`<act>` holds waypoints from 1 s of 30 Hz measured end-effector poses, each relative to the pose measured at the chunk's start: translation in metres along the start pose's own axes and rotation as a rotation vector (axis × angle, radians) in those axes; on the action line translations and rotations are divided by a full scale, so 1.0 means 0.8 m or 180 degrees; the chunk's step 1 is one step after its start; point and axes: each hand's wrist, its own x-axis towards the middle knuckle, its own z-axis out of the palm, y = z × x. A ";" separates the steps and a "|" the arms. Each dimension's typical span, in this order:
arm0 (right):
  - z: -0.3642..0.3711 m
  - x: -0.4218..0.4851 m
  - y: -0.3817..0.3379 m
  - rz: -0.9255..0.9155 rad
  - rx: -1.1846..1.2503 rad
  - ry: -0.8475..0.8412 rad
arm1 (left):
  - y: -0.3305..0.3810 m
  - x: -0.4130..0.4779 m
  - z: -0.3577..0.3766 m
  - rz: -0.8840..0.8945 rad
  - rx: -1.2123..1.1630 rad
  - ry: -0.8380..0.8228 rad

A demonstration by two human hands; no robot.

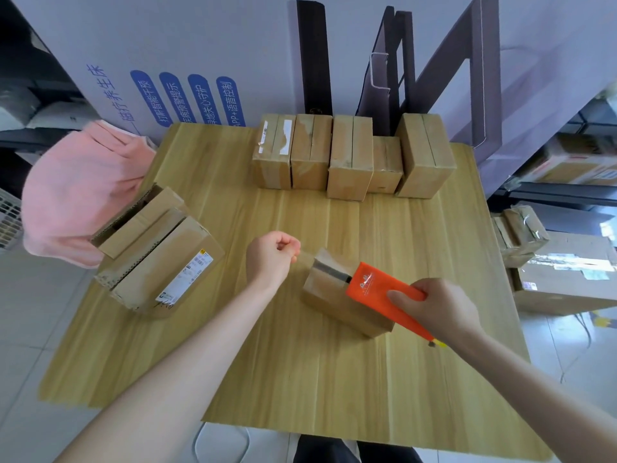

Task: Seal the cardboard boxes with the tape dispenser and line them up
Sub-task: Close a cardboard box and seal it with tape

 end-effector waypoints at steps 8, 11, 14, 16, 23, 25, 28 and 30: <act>0.001 0.019 -0.007 0.0039 -0.0043 -0.0095 | -0.027 0.009 0.030 -0.0292 -0.0087 0.0190; 0.003 0.022 -0.003 0.0139 -0.0066 -0.0110 | -0.034 0.009 0.044 -0.0263 -0.0111 0.0292; 0.004 0.027 -0.003 0.0179 -0.0157 -0.0067 | -0.043 0.013 0.056 -0.0368 -0.0113 0.0311; 0.007 0.032 -0.008 0.0185 -0.0258 -0.0066 | -0.052 0.017 0.063 -0.0550 -0.0129 0.0299; 0.013 0.051 -0.023 0.0250 -0.0457 -0.0037 | -0.072 0.028 0.085 -0.0765 0.0010 0.0125; 0.015 0.054 -0.029 0.0219 -0.0538 -0.0032 | -0.071 0.027 0.089 -0.0757 0.0281 -0.0023; 0.019 0.057 -0.040 0.0163 -0.0718 -0.0005 | -0.068 0.032 0.089 -0.0775 0.0710 -0.0266; 0.018 0.058 -0.043 0.0189 -0.0726 -0.0018 | -0.065 0.038 0.087 -0.0771 0.1095 -0.0444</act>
